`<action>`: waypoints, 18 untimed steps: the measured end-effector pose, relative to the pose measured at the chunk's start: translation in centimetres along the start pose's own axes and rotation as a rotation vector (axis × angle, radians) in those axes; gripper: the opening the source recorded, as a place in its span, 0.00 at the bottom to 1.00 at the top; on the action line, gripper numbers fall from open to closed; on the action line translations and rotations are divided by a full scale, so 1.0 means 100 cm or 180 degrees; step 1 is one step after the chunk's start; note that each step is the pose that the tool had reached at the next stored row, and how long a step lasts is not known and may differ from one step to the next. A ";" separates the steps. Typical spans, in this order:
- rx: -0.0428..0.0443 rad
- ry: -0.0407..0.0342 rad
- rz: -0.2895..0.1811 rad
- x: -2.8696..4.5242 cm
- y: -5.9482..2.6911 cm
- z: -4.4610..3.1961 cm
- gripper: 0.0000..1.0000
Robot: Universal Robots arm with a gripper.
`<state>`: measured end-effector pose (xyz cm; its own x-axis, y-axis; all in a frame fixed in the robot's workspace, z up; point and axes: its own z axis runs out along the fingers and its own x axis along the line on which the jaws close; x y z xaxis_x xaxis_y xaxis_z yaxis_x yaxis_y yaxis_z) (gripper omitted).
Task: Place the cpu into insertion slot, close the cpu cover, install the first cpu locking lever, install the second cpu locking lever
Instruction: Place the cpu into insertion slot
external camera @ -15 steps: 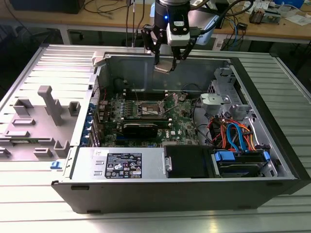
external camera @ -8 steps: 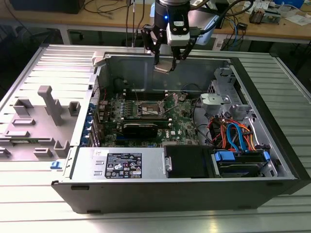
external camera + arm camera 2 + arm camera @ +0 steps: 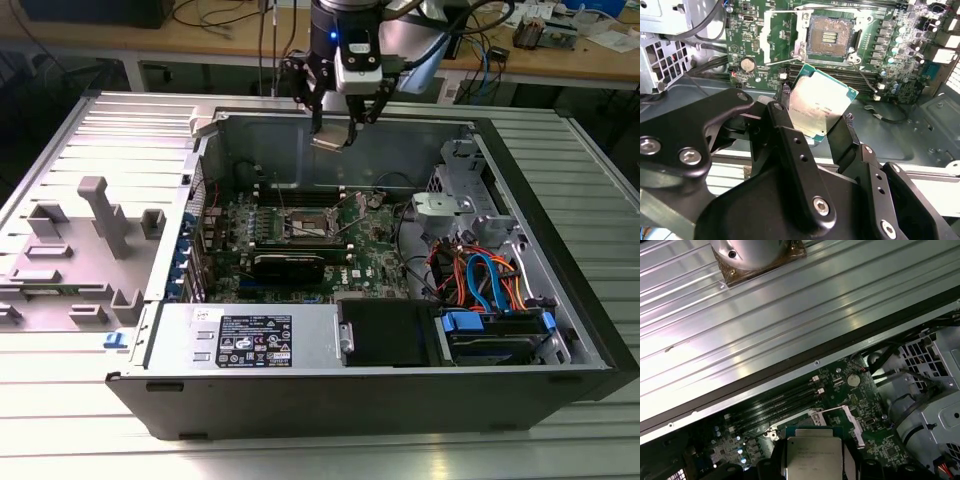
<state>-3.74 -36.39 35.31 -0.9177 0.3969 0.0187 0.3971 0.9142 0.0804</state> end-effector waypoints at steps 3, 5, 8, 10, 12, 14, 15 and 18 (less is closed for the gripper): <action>0.0000 0.0000 0.0000 0.0046 -0.0020 -0.0001 0.54; 0.0000 0.0000 0.0000 0.0052 -0.0022 -0.0001 0.54; 0.0000 0.0000 0.0000 0.0054 -0.0023 -0.0001 0.54; 0.0000 0.0000 0.0000 0.0056 -0.0024 -0.0001 0.54; 0.0000 0.0000 0.0000 0.0057 -0.0025 -0.0001 0.54; 0.0000 0.0000 0.0000 0.0058 -0.0025 -0.0001 0.54; 0.0000 0.0000 0.0000 0.0059 -0.0025 -0.0001 0.54; 0.0000 -0.0001 0.0019 0.0059 -0.0025 -0.0001 0.54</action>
<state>-4.37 -36.39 35.31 -0.9153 0.4024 0.0188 0.4026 0.9119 0.0803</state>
